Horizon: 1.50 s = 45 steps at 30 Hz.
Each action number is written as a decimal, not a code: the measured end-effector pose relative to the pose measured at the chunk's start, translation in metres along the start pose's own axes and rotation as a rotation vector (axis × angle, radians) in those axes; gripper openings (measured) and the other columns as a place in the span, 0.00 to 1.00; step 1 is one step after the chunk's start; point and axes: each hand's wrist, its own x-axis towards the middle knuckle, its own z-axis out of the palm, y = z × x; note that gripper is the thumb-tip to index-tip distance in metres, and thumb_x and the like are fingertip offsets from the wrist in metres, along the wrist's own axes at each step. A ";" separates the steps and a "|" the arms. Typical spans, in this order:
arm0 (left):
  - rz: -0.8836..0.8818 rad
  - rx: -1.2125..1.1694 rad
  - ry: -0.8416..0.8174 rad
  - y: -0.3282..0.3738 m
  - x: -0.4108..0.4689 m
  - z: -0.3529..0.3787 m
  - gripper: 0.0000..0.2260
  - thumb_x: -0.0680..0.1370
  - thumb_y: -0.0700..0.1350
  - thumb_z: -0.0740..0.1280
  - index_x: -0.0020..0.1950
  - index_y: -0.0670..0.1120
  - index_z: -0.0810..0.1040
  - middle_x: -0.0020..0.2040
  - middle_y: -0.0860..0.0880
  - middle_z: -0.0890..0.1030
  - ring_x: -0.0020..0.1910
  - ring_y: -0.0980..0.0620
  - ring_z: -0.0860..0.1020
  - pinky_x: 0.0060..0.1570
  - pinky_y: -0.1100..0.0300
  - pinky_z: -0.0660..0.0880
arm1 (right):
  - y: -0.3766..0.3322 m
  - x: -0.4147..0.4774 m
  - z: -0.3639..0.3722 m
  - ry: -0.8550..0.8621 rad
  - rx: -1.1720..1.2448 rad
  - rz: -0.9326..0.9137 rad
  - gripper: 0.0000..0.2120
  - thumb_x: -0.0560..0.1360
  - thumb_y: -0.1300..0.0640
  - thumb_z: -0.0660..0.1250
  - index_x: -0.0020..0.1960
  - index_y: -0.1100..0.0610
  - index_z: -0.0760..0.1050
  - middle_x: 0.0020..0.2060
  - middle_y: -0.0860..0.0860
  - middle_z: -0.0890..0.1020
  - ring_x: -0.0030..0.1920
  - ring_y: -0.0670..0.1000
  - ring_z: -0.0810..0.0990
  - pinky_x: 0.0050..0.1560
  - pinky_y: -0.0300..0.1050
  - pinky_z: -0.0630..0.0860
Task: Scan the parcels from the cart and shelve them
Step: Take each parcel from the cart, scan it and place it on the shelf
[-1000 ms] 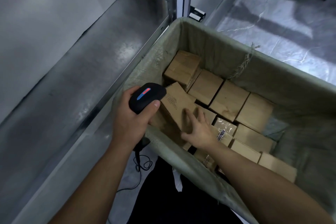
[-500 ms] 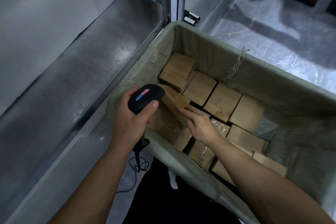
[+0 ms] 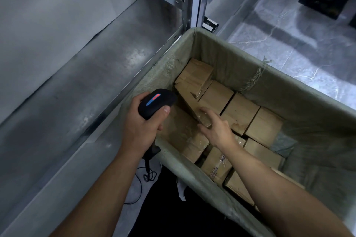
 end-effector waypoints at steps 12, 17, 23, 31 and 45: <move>-0.008 -0.012 -0.008 -0.003 -0.003 -0.004 0.19 0.73 0.47 0.77 0.60 0.59 0.75 0.55 0.45 0.81 0.44 0.46 0.82 0.34 0.66 0.78 | 0.019 -0.005 0.013 0.000 0.605 0.337 0.36 0.78 0.61 0.69 0.78 0.38 0.59 0.63 0.48 0.76 0.58 0.52 0.80 0.59 0.58 0.80; -0.007 0.003 -0.003 -0.003 -0.007 -0.007 0.20 0.71 0.49 0.77 0.59 0.60 0.75 0.55 0.44 0.81 0.42 0.48 0.82 0.34 0.67 0.77 | 0.026 -0.002 0.018 0.014 0.448 0.376 0.32 0.78 0.56 0.71 0.78 0.41 0.62 0.69 0.47 0.75 0.68 0.51 0.75 0.71 0.53 0.71; 0.017 0.046 0.009 -0.002 -0.010 -0.011 0.20 0.76 0.43 0.75 0.64 0.55 0.74 0.56 0.45 0.81 0.41 0.49 0.82 0.34 0.67 0.77 | 0.025 -0.001 0.017 -0.006 0.308 0.402 0.31 0.78 0.54 0.71 0.77 0.41 0.64 0.72 0.49 0.74 0.72 0.53 0.72 0.74 0.53 0.67; 0.045 0.027 0.041 0.000 -0.028 -0.011 0.24 0.72 0.49 0.77 0.66 0.54 0.75 0.58 0.46 0.81 0.43 0.47 0.82 0.34 0.67 0.77 | 0.032 -0.018 0.011 0.021 0.517 0.352 0.31 0.77 0.57 0.73 0.75 0.41 0.67 0.66 0.42 0.78 0.66 0.48 0.78 0.72 0.53 0.70; 0.173 0.095 0.125 0.022 -0.086 -0.007 0.26 0.72 0.50 0.79 0.68 0.53 0.75 0.52 0.51 0.83 0.33 0.54 0.82 0.33 0.67 0.76 | 0.003 -0.040 -0.040 0.140 0.642 -0.009 0.29 0.73 0.52 0.71 0.67 0.26 0.69 0.65 0.35 0.78 0.68 0.43 0.75 0.74 0.59 0.68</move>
